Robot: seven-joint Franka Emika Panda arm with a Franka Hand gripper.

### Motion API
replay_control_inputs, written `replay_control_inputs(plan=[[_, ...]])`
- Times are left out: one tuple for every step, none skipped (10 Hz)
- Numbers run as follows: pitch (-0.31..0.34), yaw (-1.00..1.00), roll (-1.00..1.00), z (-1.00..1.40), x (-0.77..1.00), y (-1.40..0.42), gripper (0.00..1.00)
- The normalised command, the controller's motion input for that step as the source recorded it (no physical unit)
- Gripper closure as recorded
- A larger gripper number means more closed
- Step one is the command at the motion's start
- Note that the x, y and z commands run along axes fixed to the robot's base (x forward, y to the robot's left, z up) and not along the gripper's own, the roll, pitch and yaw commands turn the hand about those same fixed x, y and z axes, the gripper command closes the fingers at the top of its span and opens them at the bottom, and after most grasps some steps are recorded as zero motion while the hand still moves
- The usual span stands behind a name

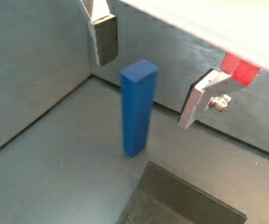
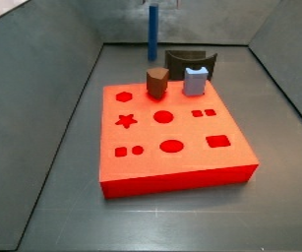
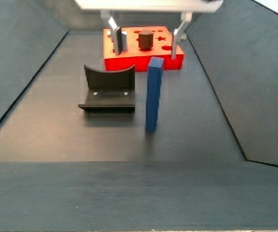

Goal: Pick up the rectangle object. Move up. Move to above the board. Insert the rectangle object.
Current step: Pick up the rectangle object.

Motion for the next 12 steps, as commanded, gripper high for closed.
replay_control_inputs(plan=[[-0.023, -0.37, -0.23, -0.38, 0.0, 0.41, 0.0], [-0.106, -0.18, -0.27, -0.46, -0.06, 0.31, 0.0], [-0.113, -0.06, -0.29, -0.46, -0.01, 0.19, 0.0], [-0.086, 0.0, -0.18, -0.41, 0.0, 0.0, 0.0], [-0.016, 0.0, -0.01, -0.23, 0.0, 0.0, 0.0], [0.0, 0.0, 0.0, -0.12, 0.0, 0.0, 0.0], [-0.033, 0.0, 0.0, 0.0, -0.01, 0.0, 0.0], [0.0, 0.0, 0.0, -0.02, -0.06, 0.0, 0.0], [0.0, 0.0, 0.01, 0.0, 0.0, 0.0, 0.0], [0.0, 0.0, 0.0, 0.0, 0.0, 0.0, 1.0], [0.0, 0.0, 0.0, 0.0, 0.0, 0.0, 1.0], [0.0, 0.0, 0.0, 0.0, 0.0, 0.0, 1.0]])
